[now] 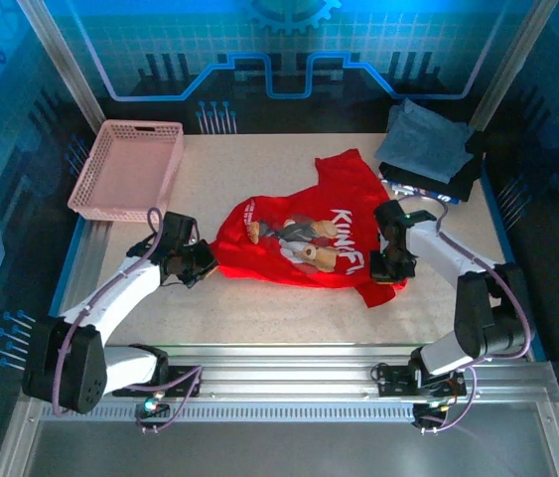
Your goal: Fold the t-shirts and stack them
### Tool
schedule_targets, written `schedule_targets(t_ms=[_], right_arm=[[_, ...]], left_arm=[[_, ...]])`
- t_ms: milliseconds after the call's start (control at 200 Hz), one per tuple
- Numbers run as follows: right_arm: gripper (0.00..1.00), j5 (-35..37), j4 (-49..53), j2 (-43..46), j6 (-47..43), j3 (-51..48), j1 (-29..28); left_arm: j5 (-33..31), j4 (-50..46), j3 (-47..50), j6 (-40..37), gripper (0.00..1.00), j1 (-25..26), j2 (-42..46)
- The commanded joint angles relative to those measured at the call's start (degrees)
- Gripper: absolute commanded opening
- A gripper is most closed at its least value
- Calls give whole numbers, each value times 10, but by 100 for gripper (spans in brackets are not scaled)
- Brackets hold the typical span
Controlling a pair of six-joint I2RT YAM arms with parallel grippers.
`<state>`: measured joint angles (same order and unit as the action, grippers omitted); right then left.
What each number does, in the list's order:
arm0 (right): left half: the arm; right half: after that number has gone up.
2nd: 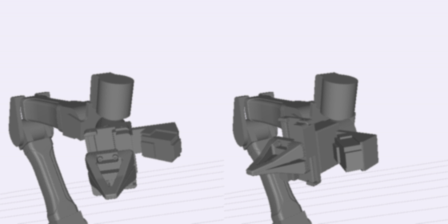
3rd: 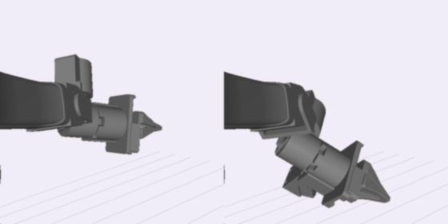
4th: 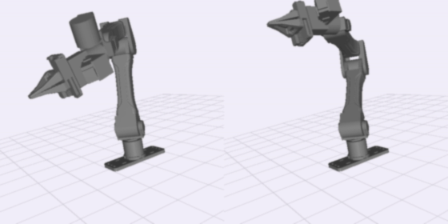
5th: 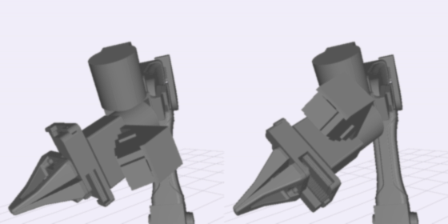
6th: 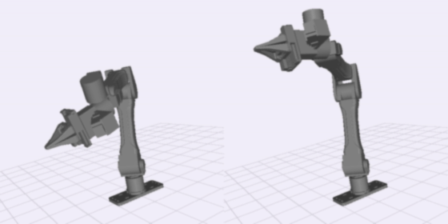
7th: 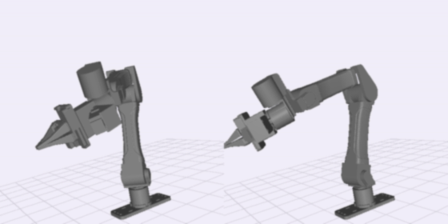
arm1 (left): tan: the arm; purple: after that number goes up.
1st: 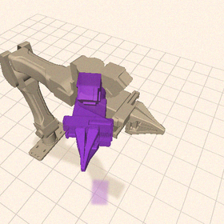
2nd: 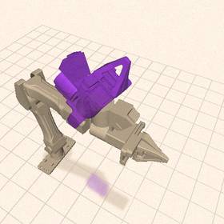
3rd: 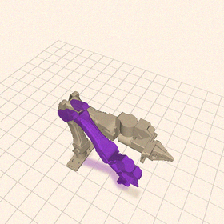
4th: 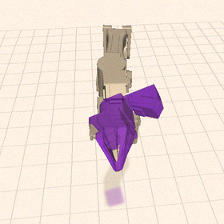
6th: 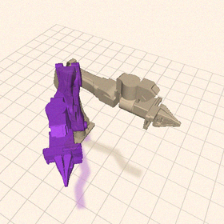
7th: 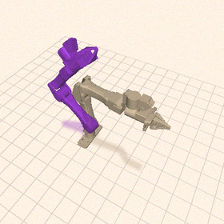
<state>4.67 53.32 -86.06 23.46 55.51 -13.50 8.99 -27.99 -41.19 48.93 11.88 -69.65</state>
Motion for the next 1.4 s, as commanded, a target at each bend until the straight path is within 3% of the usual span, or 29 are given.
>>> schedule_targets(t_ms=[0,205,490,665,900,1040,1226,1296,1396], right_arm=[[1,17,47,40,4,37,2],[0,-11,137,120,-24,121,30],[0,-176,192,129,-96,184,93],[1,-204,226,118,-84,141,96],[6,-302,227,107,-125,90,141],[7,-251,241,50,-133,89,142],[10,-303,209,-7,-127,67,121],[12,-263,214,-25,-121,58,95],[12,-188,224,-12,-93,56,104]], left_arm=[[-21,-36,-19,-34,0,-5,19],[-20,-66,-55,-57,0,-45,52],[7,-76,-115,-81,0,-104,51],[7,-79,-137,-104,0,-128,37],[14,-82,-159,-142,0,-176,25],[14,-78,-159,-157,0,-176,-3],[12,-63,-140,-165,0,-177,-23],[3,-65,-137,-170,0,-177,-31],[-9,-66,-132,-178,0,-179,-31]])
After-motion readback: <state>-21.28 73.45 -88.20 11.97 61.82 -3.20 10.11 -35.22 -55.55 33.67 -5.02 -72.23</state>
